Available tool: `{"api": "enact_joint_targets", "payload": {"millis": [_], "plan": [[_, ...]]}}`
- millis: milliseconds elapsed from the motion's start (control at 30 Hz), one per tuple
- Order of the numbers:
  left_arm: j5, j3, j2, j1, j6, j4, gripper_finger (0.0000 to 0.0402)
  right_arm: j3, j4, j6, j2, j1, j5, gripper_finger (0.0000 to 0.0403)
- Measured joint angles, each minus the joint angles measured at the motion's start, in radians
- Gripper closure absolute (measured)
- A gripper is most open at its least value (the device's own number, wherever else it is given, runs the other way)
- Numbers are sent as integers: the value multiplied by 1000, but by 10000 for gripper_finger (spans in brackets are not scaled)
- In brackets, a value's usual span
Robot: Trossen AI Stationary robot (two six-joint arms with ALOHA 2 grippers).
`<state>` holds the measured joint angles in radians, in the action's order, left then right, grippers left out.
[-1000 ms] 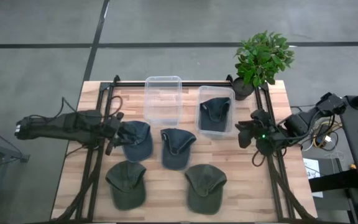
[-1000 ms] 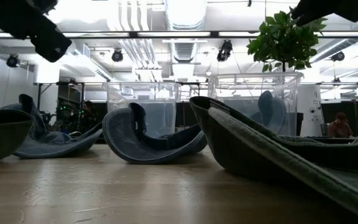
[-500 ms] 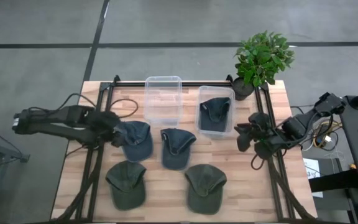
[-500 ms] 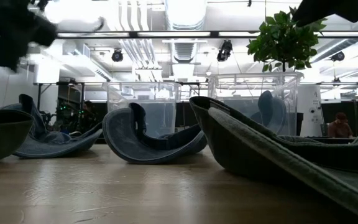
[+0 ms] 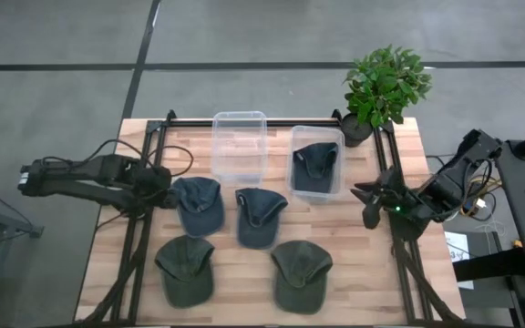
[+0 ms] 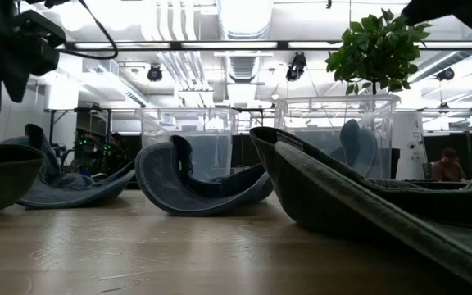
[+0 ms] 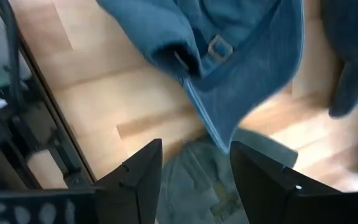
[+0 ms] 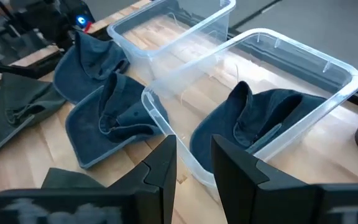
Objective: Pick & Place hat
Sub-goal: Put the left blue cap into the right transparent bin
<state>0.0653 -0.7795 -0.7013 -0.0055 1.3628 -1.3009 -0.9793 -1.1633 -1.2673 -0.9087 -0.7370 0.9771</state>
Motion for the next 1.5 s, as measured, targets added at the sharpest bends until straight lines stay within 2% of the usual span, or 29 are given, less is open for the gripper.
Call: {"api": "enact_joint_targets", "payload": {"millis": [167,267,567,800,1133,1500], "plan": [[-84,0,0,0,-6,0,220,89,9,-14,100,-42,45,318],[-98,0,-3,0,-6,1,220,138,90,71,164,-42,47,322],[-105,0,-3,0,-6,2,220,353,641,499,335,-42,37,326],[-139,0,-9,0,5,19,220,521,906,656,450,-42,24,328],[-135,0,-36,0,7,40,220,554,936,813,512,-41,9,330],[-101,0,-64,0,33,44,220,655,935,718,481,26,9,330]]}}
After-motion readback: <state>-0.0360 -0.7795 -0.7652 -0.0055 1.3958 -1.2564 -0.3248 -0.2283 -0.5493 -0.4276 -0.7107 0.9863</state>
